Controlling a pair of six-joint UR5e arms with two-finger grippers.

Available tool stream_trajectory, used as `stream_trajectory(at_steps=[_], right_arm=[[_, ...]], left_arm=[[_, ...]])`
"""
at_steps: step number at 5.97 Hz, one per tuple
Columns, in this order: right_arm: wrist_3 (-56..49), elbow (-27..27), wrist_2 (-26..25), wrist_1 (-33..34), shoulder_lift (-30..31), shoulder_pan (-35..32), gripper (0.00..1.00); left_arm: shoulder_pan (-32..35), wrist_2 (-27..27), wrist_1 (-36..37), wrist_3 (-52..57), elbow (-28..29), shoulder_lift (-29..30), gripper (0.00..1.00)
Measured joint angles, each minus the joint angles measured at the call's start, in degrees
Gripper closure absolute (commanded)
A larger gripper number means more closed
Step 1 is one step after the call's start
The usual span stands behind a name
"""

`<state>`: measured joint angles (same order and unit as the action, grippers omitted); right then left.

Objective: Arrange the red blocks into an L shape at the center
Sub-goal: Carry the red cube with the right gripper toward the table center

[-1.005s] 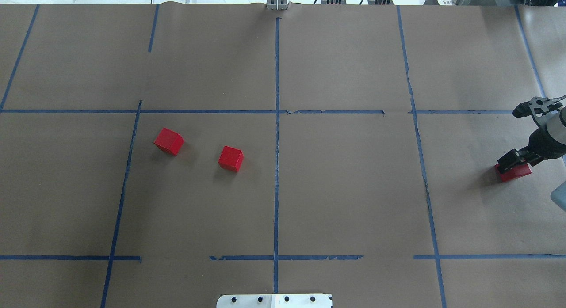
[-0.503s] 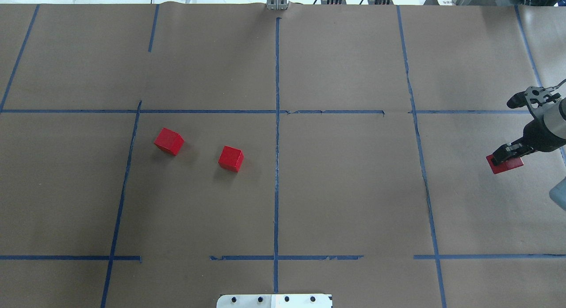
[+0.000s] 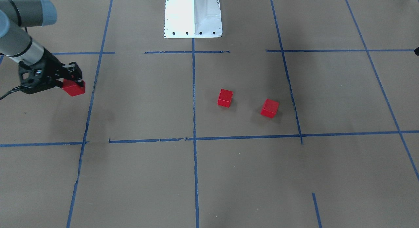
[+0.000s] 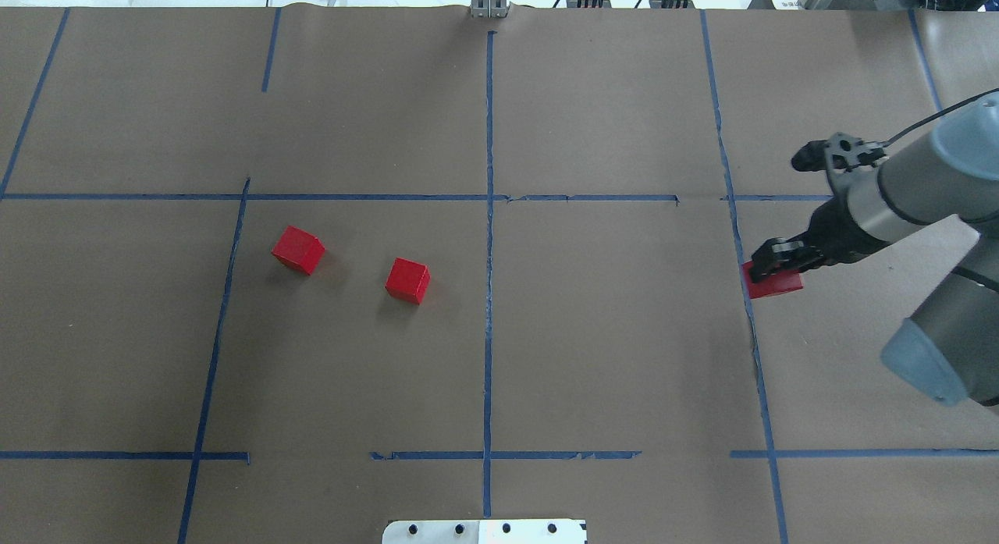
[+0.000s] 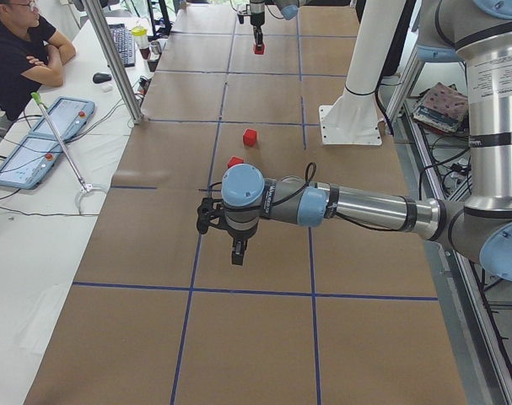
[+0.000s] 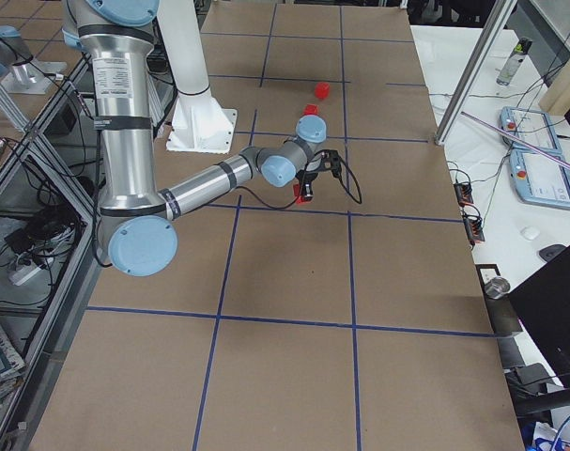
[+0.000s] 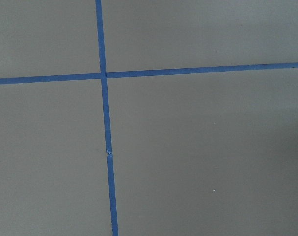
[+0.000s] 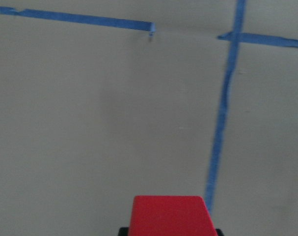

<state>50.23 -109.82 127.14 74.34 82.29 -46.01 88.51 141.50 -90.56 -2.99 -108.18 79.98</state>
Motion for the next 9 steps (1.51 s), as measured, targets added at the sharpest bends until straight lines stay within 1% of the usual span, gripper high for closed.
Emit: stream_trajectory(at_steps=[1, 2, 3, 5, 6, 7, 8, 9], right_arm=[[8.0, 0.5, -2.7, 3.1, -7.2, 4.9, 1.0], [13.6, 2.1, -6.1, 8.8, -15.3, 9.0, 0.98], [18.4, 4.9, -9.1, 12.5, -21.7, 11.9, 0.98], [26.1, 11.5, -14.0, 14.2, -29.1, 15.9, 0.97], [29.1, 15.9, -15.7, 14.3, -32.9, 17.3, 0.97], [30.6, 20.1, -16.3, 14.2, -36.4, 18.5, 0.96], [31.4, 22.4, -16.5, 14.2, -38.4, 19.5, 0.97], [32.2, 23.4, -16.5, 14.2, -39.2, 20.1, 0.96]], left_arm=[[0.0, 0.0, -0.1, 0.1, 0.3, 0.0, 0.0], [0.0, 0.0, -0.2, 0.3, 0.4, 0.0, 0.0], [0.0, 0.0, -0.2, 0.3, 0.5, 0.0, 0.0], [-0.1, 0.0, -0.7, 0.5, 0.7, 0.1, 0.0], [-0.2, 0.0, -1.3, 0.5, 0.7, 0.1, 0.0], [-0.2, 0.0, -1.7, 0.2, 0.7, 0.0, 0.0], [-0.2, 0.0, -1.9, 0.1, 0.6, 0.0, 0.0], [-0.2, 0.0, -1.9, 0.1, 0.3, 0.0, 0.0]])
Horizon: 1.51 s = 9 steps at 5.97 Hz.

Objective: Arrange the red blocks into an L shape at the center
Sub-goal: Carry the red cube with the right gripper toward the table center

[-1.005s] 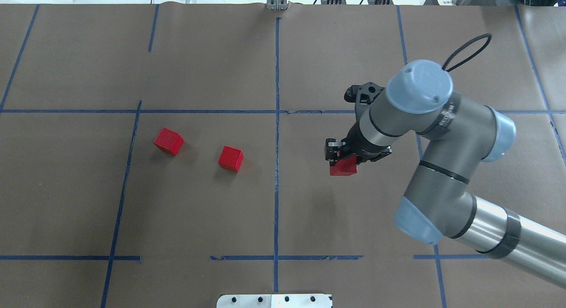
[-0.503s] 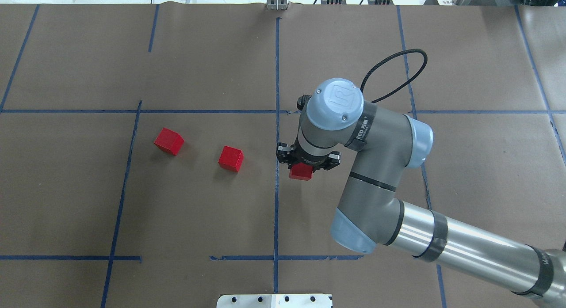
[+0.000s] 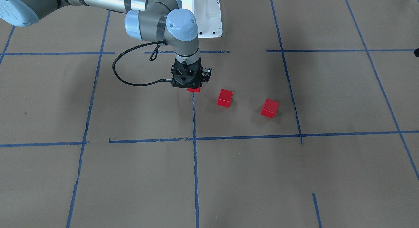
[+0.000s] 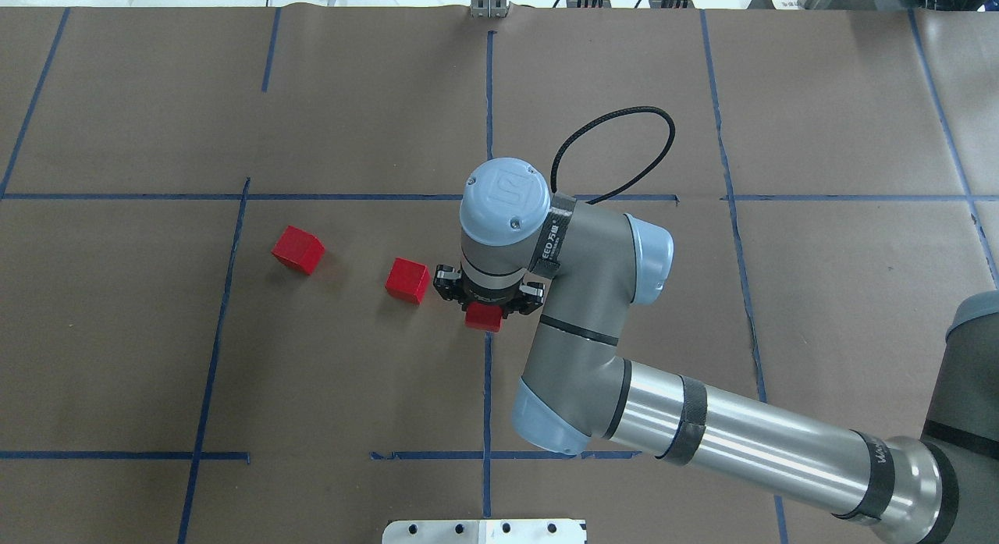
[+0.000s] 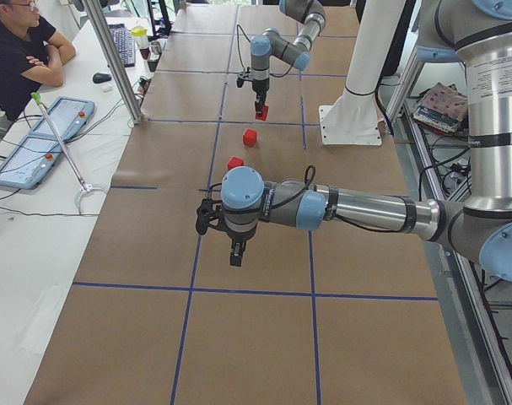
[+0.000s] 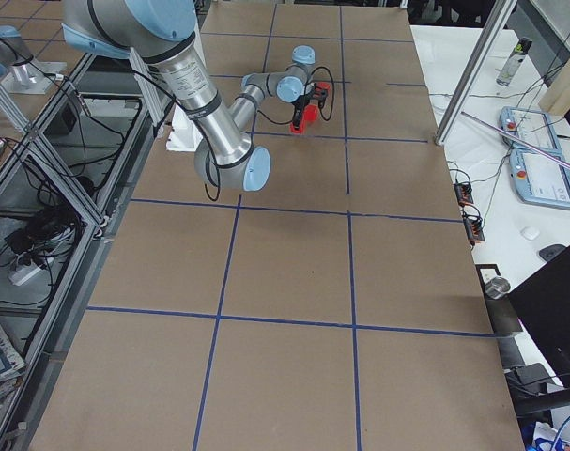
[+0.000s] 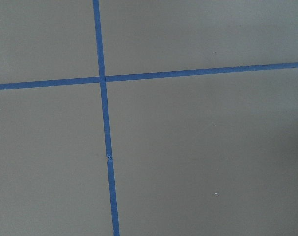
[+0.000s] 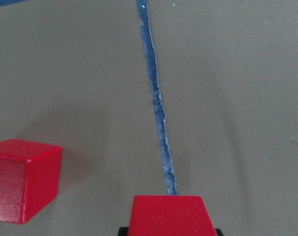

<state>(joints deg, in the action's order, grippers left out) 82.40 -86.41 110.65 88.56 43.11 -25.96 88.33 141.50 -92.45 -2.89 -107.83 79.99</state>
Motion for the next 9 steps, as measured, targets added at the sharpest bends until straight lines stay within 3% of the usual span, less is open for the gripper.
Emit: stream_trajectory(at_steps=[4, 6, 7, 8, 9], right_arm=[[-1.0, 0.3, -0.6, 0.1, 1.0, 1.7, 0.95], [-1.7, 0.5, -1.8, 0.1, 0.8, 2.3, 0.82], [-2.4, 0.5, -2.0, 0.0, 0.8, 2.4, 0.24], [-3.4, 0.5, -2.2, 0.0, 0.8, 2.5, 0.0], [-3.7, 0.5, -3.6, 0.1, 0.8, 2.9, 0.0]], left_arm=[[0.0, 0.0, 0.0, 0.0, -0.2, 0.0, 0.0], [0.0, 0.0, 0.0, -0.1, -0.2, 0.0, 0.0], [0.0, 0.0, 0.0, -0.1, -0.2, -0.1, 0.0], [0.0, 0.0, 0.0, -0.1, -0.2, -0.1, 0.0], [0.0, 0.0, 0.0, -0.1, -0.2, -0.1, 0.0]])
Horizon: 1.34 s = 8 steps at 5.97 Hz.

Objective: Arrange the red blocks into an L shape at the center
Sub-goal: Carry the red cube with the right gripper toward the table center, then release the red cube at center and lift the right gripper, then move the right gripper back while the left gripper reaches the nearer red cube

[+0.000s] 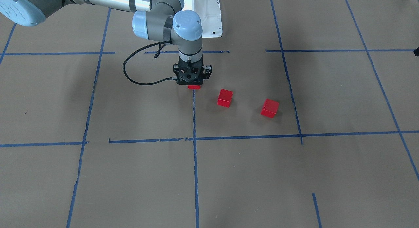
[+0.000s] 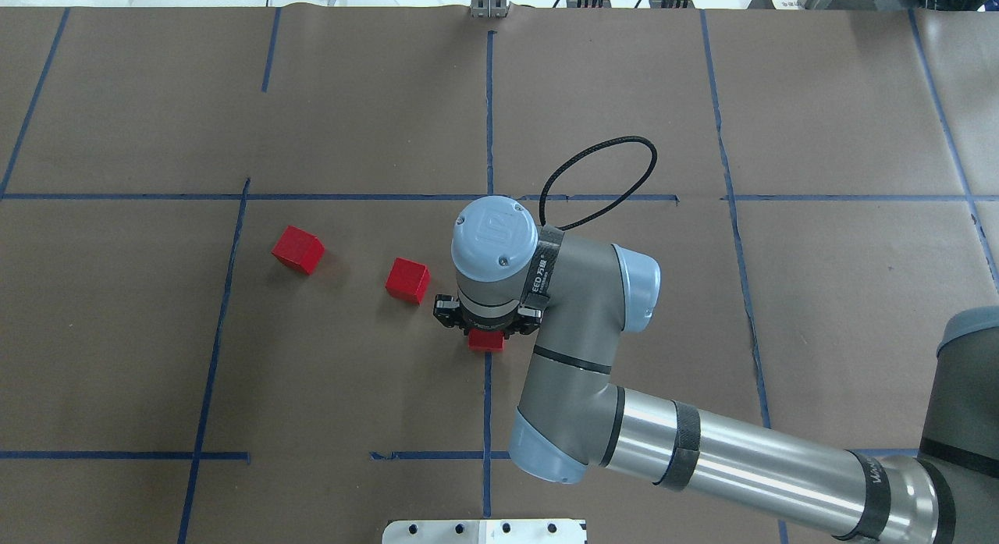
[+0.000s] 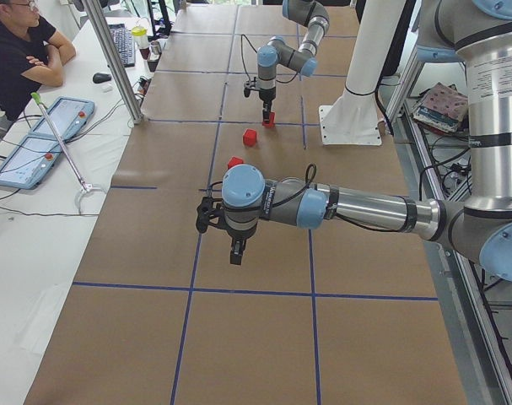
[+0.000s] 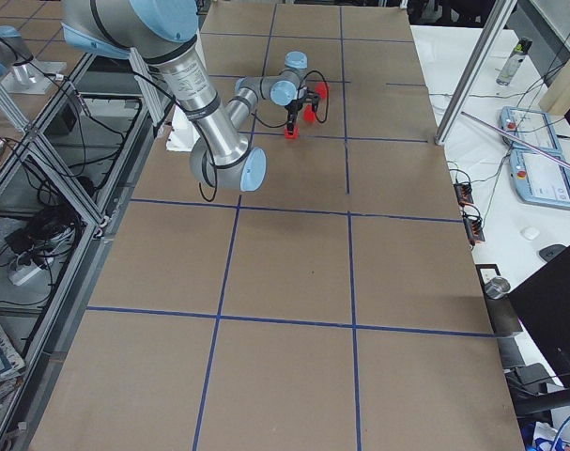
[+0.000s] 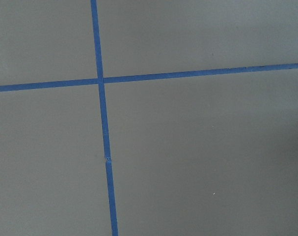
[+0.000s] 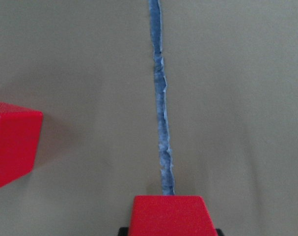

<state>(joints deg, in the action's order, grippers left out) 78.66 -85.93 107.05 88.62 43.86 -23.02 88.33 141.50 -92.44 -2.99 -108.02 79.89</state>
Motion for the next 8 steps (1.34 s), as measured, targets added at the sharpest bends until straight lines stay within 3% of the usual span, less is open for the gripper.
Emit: stream_trajectory(at_steps=[2, 4, 6, 8], right_arm=[[-0.1, -0.5, -2.8, 0.0, -0.2, 0.9, 0.0], [-0.2, -7.4, -1.3, 0.5, 2.0, -1.6, 0.0], [-0.2, -19.3, 7.2, 0.7, 10.9, -9.1, 0.0], [-2.3, -26.2, 14.7, 0.7, 20.2, -16.9, 0.0]], left_arm=[[0.0, 0.0, 0.1, -0.1, -0.2, 0.0, 0.0], [-1.5, 0.1, -0.1, -0.4, -0.4, 2.0, 0.0], [-8.1, 1.0, -0.3, -9.4, -3.2, 6.9, 0.0], [-19.6, 0.5, -0.2, -24.1, -6.4, 14.5, 0.0]])
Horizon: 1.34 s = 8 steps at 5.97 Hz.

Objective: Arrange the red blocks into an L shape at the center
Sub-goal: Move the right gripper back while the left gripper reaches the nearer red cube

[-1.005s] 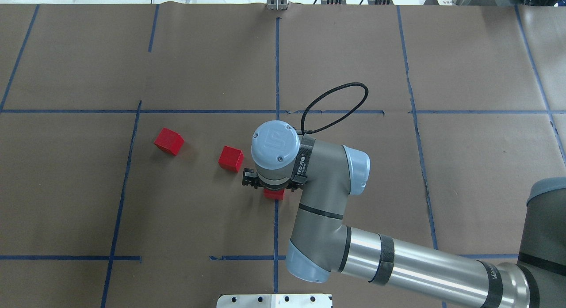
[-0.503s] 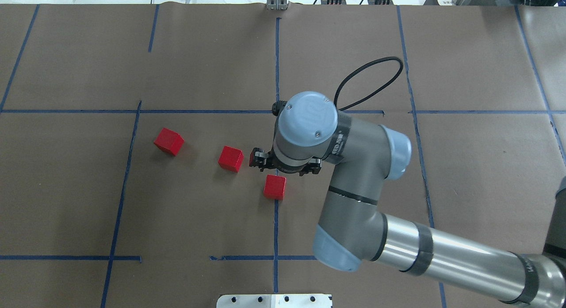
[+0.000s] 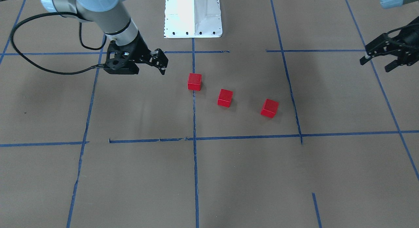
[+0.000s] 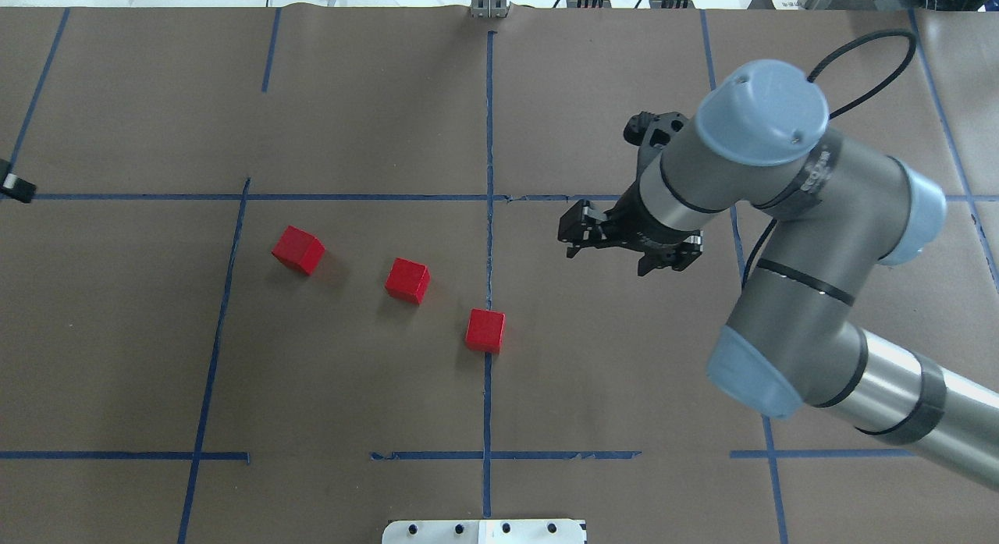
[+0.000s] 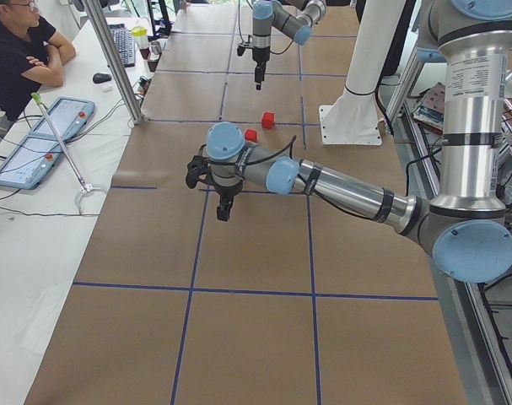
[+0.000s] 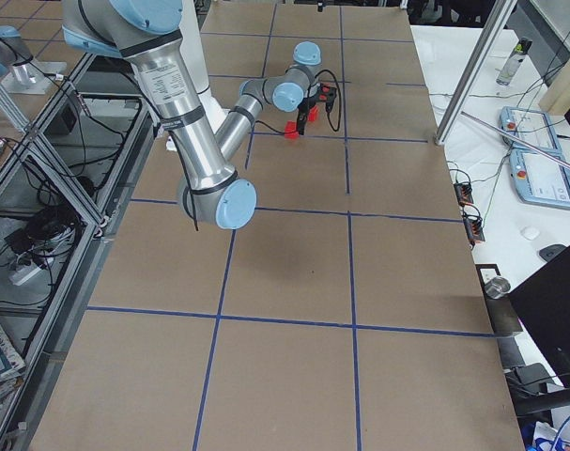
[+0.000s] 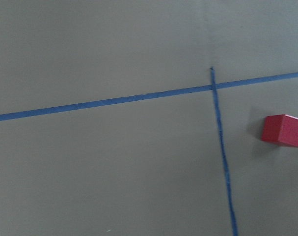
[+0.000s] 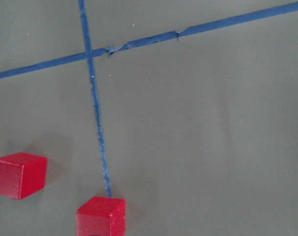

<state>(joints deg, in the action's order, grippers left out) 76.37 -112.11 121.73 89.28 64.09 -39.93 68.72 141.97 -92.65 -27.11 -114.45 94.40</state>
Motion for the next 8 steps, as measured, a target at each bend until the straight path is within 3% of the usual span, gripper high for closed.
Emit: stream_trajectory(at_steps=[1, 2, 4, 8], right_arm=[[-2.8, -2.6, 2.2, -0.2, 4.6, -2.9, 0.0], [-5.0, -5.0, 3.0, -0.3, 8.3, -4.3, 0.0], [-5.9, -7.4, 3.3, -0.4, 11.3, -4.9, 0.0], [-6.0, -8.5, 3.2, -0.5, 12.7, -4.9, 0.0]], left_arm=[[-7.5, -2.4, 0.1, -6.9, 0.0, 6.1, 0.0], [-16.3, -8.8, 0.3, -12.1, 1.0, 12.6, 0.0], [-28.8, -21.1, 0.3, -16.6, 8.3, 23.6, 0.0], [-35.0, -28.8, -5.2, -19.2, 21.8, 30.7, 0.0]])
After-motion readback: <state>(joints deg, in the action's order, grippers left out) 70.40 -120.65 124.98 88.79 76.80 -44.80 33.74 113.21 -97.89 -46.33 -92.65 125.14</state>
